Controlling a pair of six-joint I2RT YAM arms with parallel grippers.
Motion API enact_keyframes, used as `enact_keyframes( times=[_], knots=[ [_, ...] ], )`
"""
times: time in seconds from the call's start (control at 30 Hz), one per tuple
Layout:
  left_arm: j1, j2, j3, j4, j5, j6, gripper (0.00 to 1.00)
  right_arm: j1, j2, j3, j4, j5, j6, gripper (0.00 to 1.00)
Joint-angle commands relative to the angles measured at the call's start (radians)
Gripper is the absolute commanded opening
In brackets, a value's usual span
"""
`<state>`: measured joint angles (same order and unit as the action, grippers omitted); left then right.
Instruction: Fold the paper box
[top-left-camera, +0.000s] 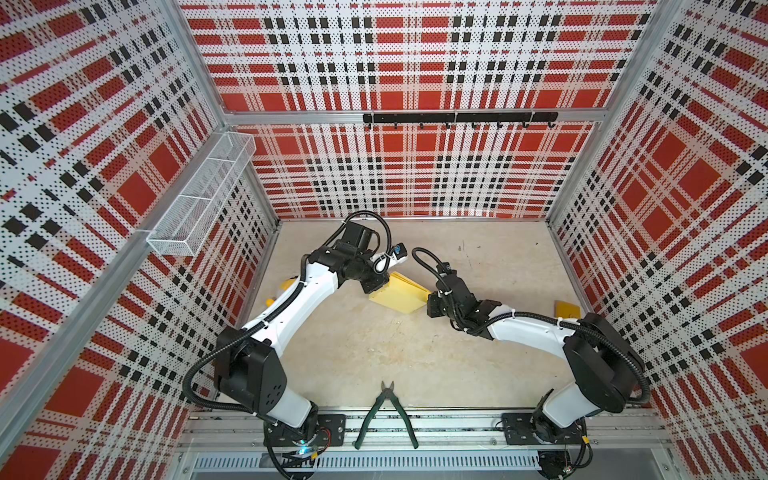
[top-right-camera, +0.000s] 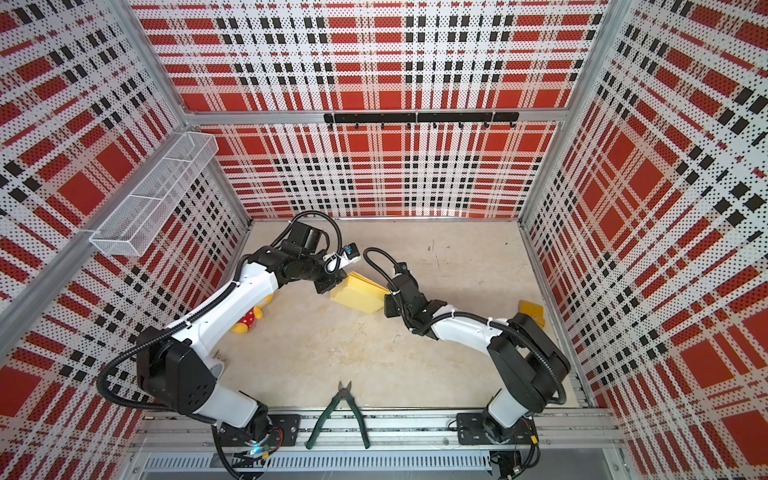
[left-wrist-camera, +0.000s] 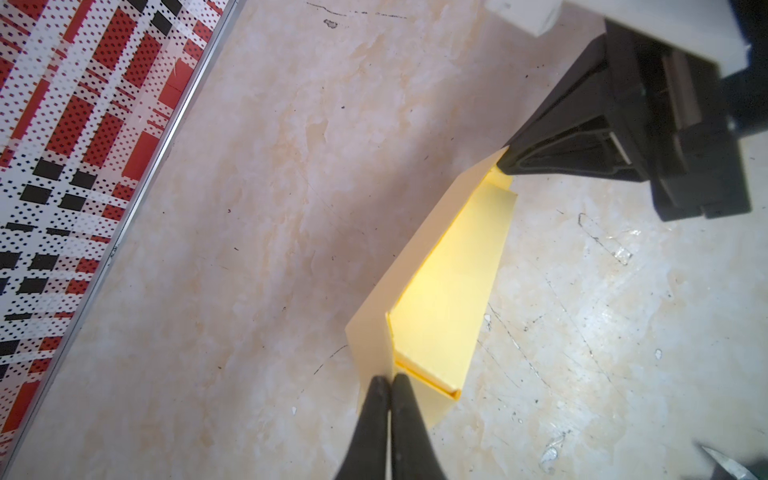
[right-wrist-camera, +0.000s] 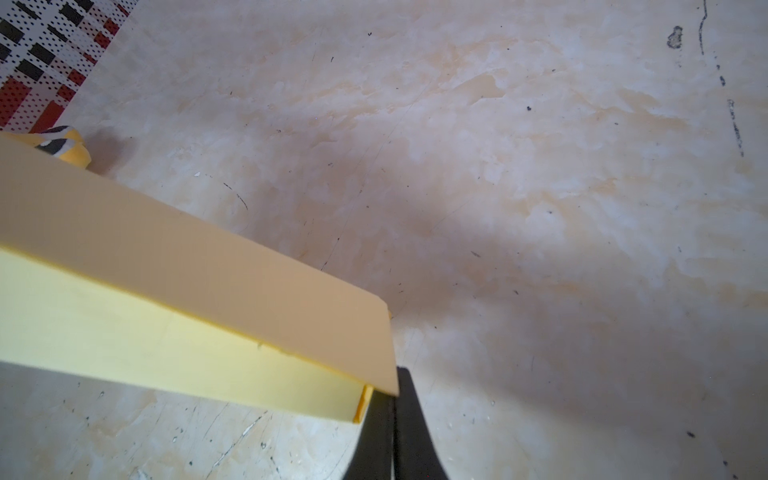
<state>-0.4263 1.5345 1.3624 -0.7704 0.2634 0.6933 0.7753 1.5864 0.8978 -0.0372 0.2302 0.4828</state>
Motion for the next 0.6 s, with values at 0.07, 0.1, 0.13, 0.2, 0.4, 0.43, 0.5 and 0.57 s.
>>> enact_keyframes(
  times=[0.07, 0.1, 0.13, 0.2, 0.4, 0.43, 0.5, 0.57],
  knots=[
    [0.028, -0.065, -0.088, 0.007, -0.010, -0.055, 0.07, 0.051, 0.022, 0.088, -0.120, 0.093, -0.011, 0.00],
    [0.035, -0.075, -0.107, 0.008, -0.011, -0.065, 0.07, 0.060, 0.030, 0.103, -0.137, 0.109, -0.005, 0.00],
    [0.042, -0.082, -0.124, 0.010, -0.013, -0.077, 0.09, 0.067, 0.037, 0.118, -0.153, 0.124, 0.002, 0.00],
    [0.057, -0.095, -0.163, 0.033, 0.008, -0.123, 0.11, 0.081, 0.049, 0.144, -0.181, 0.148, 0.017, 0.00],
    [0.081, -0.106, -0.210, 0.091, 0.113, -0.337, 0.12, 0.123, 0.091, 0.222, -0.237, 0.203, 0.031, 0.00],
    [0.085, -0.102, -0.210, 0.098, 0.134, -0.377, 0.12, 0.127, 0.095, 0.227, -0.238, 0.205, 0.032, 0.00],
    [0.100, -0.102, -0.209, 0.105, 0.175, -0.438, 0.12, 0.133, 0.104, 0.236, -0.248, 0.218, 0.038, 0.00],
    [0.114, -0.102, -0.203, 0.109, 0.188, -0.488, 0.10, 0.139, 0.107, 0.240, -0.253, 0.231, 0.038, 0.00]
  ],
)
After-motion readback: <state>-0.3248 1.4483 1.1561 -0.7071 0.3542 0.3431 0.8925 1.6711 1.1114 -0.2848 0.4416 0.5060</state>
